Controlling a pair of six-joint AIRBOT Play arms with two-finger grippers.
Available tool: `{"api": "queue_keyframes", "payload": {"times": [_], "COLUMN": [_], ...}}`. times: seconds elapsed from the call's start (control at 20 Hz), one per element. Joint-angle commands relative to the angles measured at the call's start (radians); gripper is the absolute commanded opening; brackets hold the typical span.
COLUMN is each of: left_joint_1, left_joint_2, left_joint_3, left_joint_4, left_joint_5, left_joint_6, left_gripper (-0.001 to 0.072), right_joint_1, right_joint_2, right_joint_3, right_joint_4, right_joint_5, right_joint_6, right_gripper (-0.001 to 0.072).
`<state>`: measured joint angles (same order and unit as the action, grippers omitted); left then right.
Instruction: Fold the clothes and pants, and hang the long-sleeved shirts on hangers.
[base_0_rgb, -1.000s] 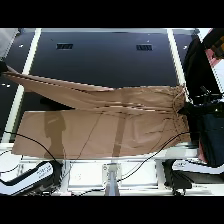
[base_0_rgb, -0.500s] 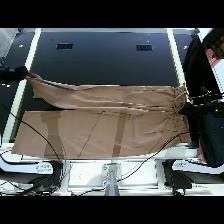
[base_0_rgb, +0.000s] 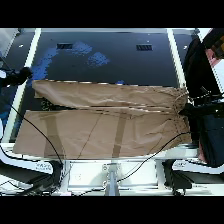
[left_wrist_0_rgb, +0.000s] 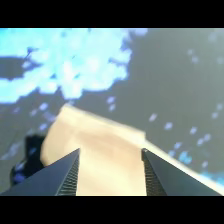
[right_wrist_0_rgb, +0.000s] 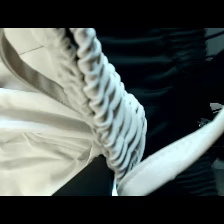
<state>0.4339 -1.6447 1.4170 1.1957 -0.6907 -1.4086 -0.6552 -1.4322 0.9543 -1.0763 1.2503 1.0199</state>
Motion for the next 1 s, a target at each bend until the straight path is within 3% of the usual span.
{"api": "queue_keyframes", "payload": {"times": [0.0,0.15,0.25,0.3,0.35,0.4,0.7,0.75,0.85,0.95], "left_joint_1": [0.079,0.152,0.182,0.187,0.187,0.187,0.183,0.182,0.177,0.156], "left_joint_2": [0.032,0.035,0.045,0.045,0.045,0.045,0.045,0.044,0.040,0.017], "left_joint_3": [0.000,-0.046,-0.143,-0.187,-0.229,-0.264,-0.338,-0.338,-0.338,-0.338], "left_joint_4": [0.039,0.029,-0.047,-0.089,-0.139,-0.179,-0.314,-0.319,-0.319,-0.325], "left_joint_5": [-0.227,-0.388,-0.359,-0.323,-0.280,-0.236,-0.043,-0.017,0.020,0.039], "left_joint_6": [0.002,-0.002,-0.005,-0.005,-0.005,-0.005,-0.005,-0.005,-0.005,-0.005], "left_gripper": [0.0416,0.0424,0.0429,0.0476,0.0613,0.0660,0.0645,0.0614,0.0464,0.0465], "right_joint_1": [0.000,0.000,0.000,0.000,0.000,0.000,0.000,-0.001,0.000,0.000], "right_joint_2": [0.001,0.001,0.001,0.001,0.001,0.001,0.001,0.001,0.001,0.001], "right_joint_3": [-0.001,-0.001,-0.001,-0.001,-0.001,-0.001,-0.001,-0.001,-0.001,-0.001], "right_joint_4": [-0.001,-0.001,-0.001,-0.002,-0.002,-0.002,-0.002,-0.002,-0.002,-0.002], "right_joint_5": [-0.002,-0.006,-0.007,-0.008,-0.009,-0.011,-0.014,-0.014,-0.014,-0.014], "right_joint_6": [0.000,0.000,0.000,0.000,0.000,0.000,0.000,0.000,0.000,0.000], "right_gripper": [0.0044,0.0044,0.0044,0.0044,0.0044,0.0044,0.0044,0.0044,0.0044,0.0044]}}
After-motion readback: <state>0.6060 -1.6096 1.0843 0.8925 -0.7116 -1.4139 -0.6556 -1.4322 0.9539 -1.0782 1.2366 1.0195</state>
